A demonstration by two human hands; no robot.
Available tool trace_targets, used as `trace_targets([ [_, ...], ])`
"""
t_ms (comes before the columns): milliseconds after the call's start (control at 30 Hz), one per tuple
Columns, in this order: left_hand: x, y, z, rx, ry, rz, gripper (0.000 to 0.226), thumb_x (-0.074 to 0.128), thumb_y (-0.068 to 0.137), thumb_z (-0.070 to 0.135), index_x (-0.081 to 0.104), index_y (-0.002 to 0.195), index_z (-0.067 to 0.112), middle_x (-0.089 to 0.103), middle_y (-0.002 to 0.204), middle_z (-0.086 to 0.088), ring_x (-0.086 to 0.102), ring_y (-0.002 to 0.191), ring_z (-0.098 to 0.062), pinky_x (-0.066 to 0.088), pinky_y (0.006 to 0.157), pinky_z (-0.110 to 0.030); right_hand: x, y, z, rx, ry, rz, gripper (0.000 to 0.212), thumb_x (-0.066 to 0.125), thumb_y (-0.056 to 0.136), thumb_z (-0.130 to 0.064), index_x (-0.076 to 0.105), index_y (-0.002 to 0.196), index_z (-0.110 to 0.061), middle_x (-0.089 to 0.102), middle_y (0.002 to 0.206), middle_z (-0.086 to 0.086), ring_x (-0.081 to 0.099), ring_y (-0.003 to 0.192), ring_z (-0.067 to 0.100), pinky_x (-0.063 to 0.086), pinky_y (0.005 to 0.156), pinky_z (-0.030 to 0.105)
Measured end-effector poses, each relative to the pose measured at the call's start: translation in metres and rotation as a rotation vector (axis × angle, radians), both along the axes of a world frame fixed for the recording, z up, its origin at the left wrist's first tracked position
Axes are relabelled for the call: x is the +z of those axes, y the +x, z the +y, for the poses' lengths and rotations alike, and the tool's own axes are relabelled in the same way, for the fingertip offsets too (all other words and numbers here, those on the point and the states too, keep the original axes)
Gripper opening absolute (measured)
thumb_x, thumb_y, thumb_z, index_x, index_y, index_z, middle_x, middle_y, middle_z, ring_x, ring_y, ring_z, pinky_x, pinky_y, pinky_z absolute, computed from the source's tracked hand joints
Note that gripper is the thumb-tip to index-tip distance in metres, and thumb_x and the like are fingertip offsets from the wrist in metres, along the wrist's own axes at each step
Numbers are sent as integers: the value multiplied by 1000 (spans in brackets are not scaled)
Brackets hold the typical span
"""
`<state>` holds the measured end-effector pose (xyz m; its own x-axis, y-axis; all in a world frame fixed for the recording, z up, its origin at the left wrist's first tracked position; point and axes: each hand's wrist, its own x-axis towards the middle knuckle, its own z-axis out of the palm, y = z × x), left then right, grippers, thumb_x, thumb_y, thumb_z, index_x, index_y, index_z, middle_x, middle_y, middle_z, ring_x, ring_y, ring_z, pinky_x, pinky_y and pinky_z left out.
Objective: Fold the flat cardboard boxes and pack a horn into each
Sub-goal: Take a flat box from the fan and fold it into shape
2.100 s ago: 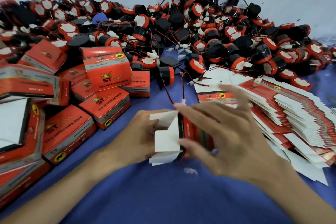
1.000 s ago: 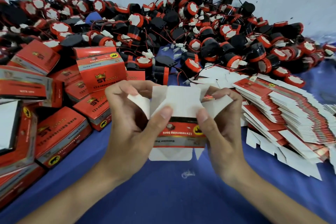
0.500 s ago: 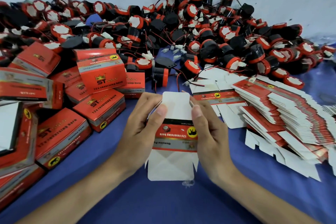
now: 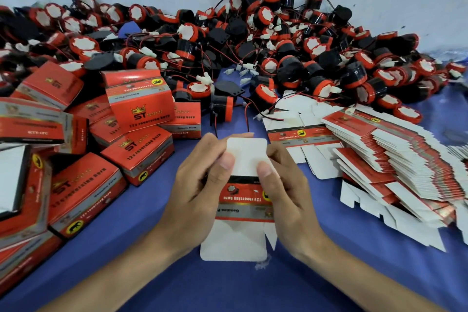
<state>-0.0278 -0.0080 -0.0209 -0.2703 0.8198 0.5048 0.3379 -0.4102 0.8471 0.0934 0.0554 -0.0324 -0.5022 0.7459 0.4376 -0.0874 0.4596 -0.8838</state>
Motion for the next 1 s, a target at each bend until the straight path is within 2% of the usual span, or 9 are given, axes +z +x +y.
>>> trace_targets([
  [67,0,1,0,69,32,41,18,42,95,34,59,94,31,52,81,-1,55,69,-13,49,59,-27,0,-1,-1,-32,24,6,29,43,92,-43,59,84,-20,49,82,-8,54,74,15,47,62,32],
  [167,-1,4,-1,151,82,27,17,41,94,31,57,91,24,58,81,1,57,65,-10,47,54,-15,3,-2,-3,-17,-30,79,20,47,92,-39,58,106,-30,55,85,-14,57,77,2,48,65,18],
  [267,-1,5,-3,224,136,72,14,42,94,29,56,92,28,61,85,6,59,67,-4,44,54,-9,7,-2,-4,43,-36,62,21,45,92,-40,66,92,-34,59,90,-18,60,84,7,47,69,20],
  [367,0,2,-5,302,221,203,21,42,98,38,56,99,22,58,84,8,60,74,4,41,58,-3,15,1,-4,109,-104,62,25,48,88,-42,72,89,-36,57,110,-17,60,101,6,49,74,15],
  [500,3,-2,-5,358,350,375,31,33,103,38,50,99,12,51,79,4,51,69,-3,36,58,-4,20,4,-7,86,35,73,28,47,93,-33,73,85,-22,60,108,-9,62,97,11,46,73,12],
  [667,1,10,-4,189,216,149,20,42,97,36,47,90,17,48,80,10,51,67,-3,39,59,-9,11,-1,-13,-63,71,189,26,49,94,-32,64,77,-19,59,77,-18,56,67,2,40,60,10],
  [800,-2,17,-5,109,60,-108,21,45,85,35,49,96,17,50,89,5,52,75,-11,43,65,-17,6,0,-12,-116,84,208,25,45,92,-21,62,74,-15,61,78,-14,57,68,4,41,62,11],
  [933,-2,14,-6,128,144,38,22,41,79,20,53,92,6,51,93,-2,53,83,-14,41,73,-18,4,0,-13,-88,118,223,17,46,83,-13,58,96,-10,64,92,0,63,86,13,47,76,18],
  [1000,-3,14,-5,141,195,77,19,41,79,17,55,82,5,52,89,-6,55,83,-16,42,73,-23,4,0,-13,-80,160,227,16,46,81,-11,61,85,-8,64,91,4,64,88,15,47,78,20],
])
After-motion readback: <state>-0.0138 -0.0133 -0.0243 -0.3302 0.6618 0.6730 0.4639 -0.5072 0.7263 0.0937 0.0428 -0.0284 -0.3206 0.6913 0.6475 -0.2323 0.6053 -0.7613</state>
